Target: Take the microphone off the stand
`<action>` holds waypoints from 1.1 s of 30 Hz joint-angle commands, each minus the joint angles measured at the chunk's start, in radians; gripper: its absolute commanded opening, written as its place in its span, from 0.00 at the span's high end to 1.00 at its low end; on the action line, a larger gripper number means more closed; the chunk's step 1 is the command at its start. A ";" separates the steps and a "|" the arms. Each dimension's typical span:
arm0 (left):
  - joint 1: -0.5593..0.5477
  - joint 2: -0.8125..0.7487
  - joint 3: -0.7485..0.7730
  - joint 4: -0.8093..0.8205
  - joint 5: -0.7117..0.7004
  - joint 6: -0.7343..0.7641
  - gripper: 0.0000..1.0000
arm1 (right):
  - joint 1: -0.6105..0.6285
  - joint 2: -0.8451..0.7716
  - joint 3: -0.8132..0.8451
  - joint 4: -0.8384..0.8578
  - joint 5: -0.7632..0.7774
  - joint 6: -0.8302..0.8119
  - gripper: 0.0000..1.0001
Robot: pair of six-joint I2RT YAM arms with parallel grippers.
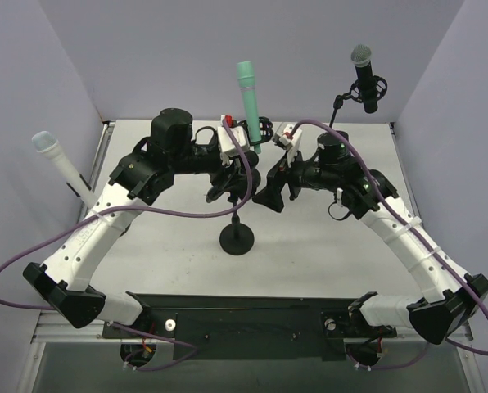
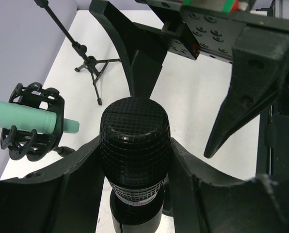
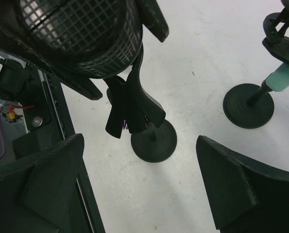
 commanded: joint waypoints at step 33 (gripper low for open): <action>0.026 -0.073 -0.030 0.043 0.003 -0.114 1.00 | 0.070 0.134 0.021 0.135 -0.161 -0.209 0.19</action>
